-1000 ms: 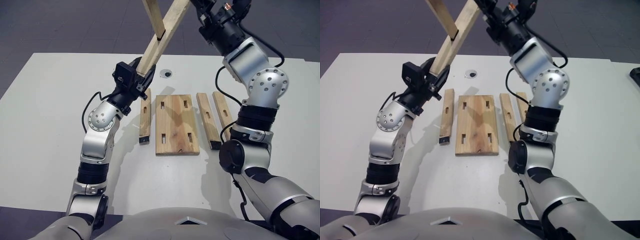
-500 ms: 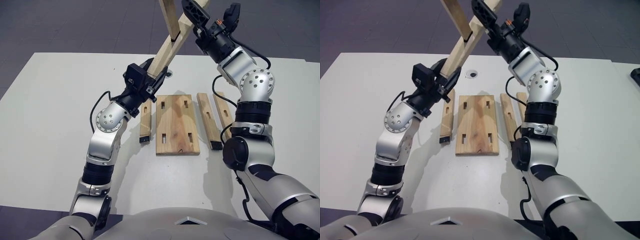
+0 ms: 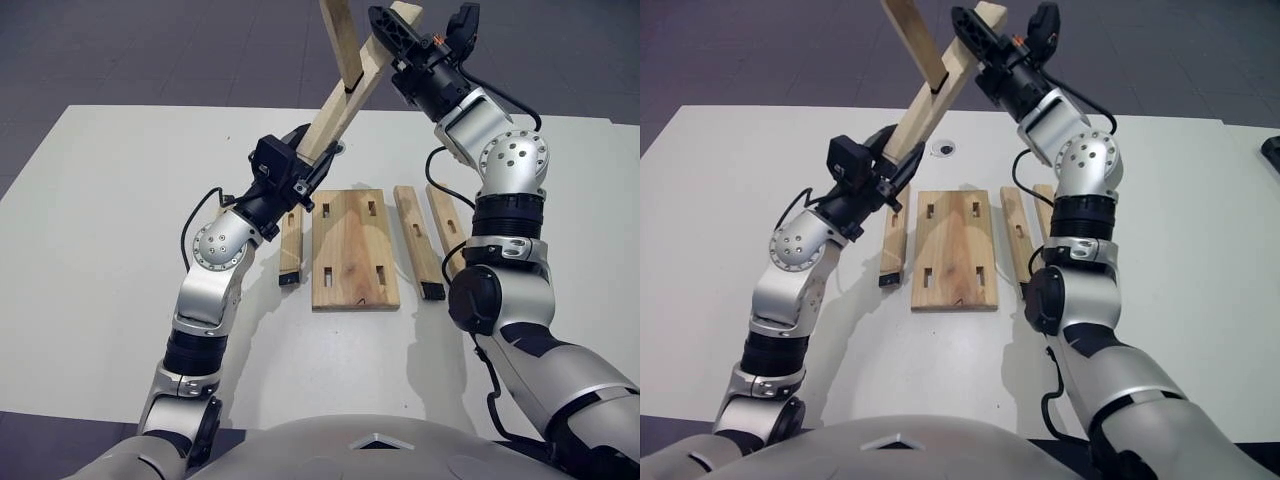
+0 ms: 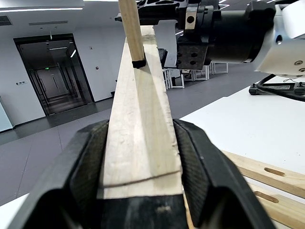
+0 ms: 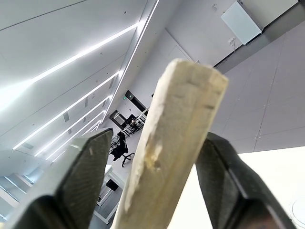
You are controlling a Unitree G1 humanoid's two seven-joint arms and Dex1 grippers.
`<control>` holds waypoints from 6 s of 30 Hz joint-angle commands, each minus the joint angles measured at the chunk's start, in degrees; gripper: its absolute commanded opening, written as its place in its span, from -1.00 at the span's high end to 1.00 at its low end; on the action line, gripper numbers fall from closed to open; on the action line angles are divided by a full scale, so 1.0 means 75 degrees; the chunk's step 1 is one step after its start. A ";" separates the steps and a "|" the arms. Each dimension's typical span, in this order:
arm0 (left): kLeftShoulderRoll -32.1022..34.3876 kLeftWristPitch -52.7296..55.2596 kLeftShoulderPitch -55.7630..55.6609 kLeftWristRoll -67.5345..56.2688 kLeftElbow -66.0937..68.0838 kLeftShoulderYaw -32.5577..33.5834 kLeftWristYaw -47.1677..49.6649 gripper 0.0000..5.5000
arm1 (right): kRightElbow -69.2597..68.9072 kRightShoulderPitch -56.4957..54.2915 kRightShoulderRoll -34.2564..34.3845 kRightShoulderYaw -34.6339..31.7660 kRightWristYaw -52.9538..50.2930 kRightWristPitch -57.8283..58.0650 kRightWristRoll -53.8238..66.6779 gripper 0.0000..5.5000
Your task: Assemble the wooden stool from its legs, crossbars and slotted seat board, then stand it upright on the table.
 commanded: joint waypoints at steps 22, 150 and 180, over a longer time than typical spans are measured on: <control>0.0202 0.0193 0.0034 0.0518 0.0241 -0.0418 -0.0152 -0.11 | -0.2811 0.0728 -0.0111 0.0342 -0.0753 0.0245 -0.0293 0.64; -0.1724 0.0281 -0.2326 -0.1396 0.1647 0.2861 0.3548 -0.96 | -0.5692 0.6537 0.0621 0.2077 -0.3420 -0.2424 -0.3252 0.63; -0.2003 0.1057 -0.2379 -0.1655 0.0182 0.2916 0.4682 -0.96 | -0.4681 0.8190 -0.2036 0.3588 -0.1121 -0.0438 -0.3501 0.63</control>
